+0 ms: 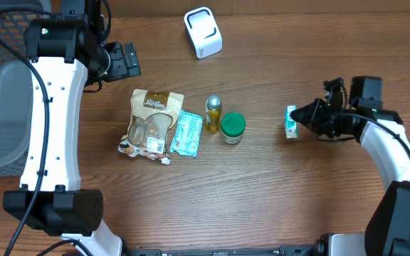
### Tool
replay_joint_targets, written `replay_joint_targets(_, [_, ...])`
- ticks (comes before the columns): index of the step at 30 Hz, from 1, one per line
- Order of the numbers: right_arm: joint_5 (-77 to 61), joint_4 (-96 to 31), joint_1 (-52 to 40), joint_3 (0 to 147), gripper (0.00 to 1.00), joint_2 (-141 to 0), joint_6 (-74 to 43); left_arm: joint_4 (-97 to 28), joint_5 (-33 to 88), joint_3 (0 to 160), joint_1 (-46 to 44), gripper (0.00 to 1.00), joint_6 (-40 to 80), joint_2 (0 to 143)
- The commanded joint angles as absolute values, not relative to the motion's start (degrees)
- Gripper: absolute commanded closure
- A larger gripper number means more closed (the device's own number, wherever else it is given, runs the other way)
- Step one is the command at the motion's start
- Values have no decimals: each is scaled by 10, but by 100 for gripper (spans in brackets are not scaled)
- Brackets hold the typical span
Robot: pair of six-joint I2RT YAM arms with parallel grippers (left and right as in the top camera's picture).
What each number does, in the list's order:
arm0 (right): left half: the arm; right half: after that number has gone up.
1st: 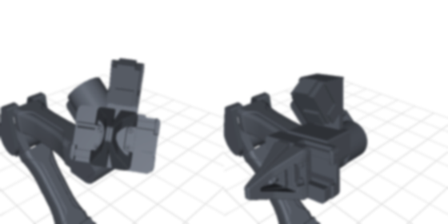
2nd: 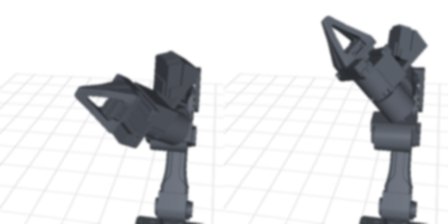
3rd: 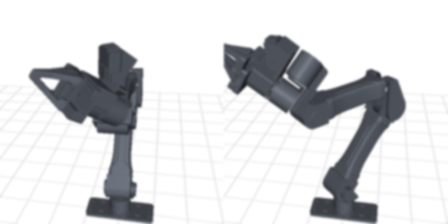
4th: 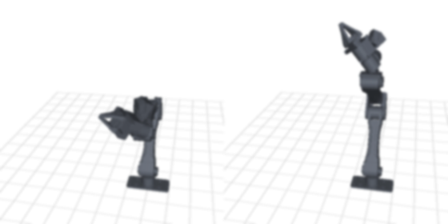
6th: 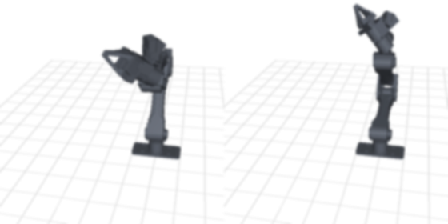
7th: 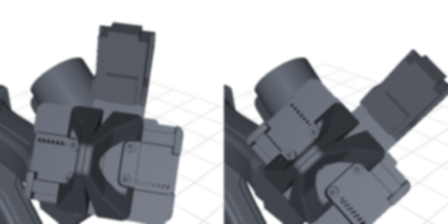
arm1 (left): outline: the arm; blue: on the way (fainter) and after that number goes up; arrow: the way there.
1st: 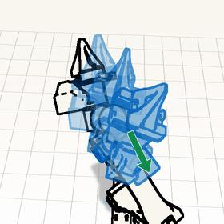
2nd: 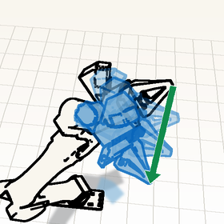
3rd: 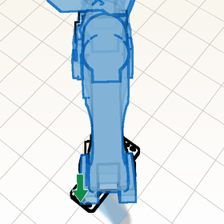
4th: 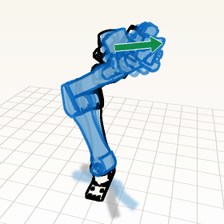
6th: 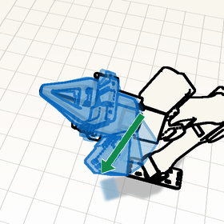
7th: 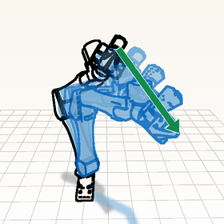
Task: Scan the item barcode
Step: 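Open the right gripper and move it right away from the pack, then bring the right gripper back left toward the green-lidded jar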
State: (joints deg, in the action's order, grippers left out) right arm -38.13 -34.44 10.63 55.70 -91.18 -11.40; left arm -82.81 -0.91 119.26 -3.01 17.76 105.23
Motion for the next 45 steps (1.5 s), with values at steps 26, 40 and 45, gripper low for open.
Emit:
replay_joint_targets(26, [-420,-67,161,357,96,-905,-191,-828,-6,1201,-30,0,171,1053])
replay_joint_targets(40, [-384,-78,161,357,93,-905,-204,-828,-6,1201,-30,0,171,1053])
replay_joint_targets(45, [-384,-79,161,357,87,-905,-204,-827,-6,1201,-30,0,171,1053])
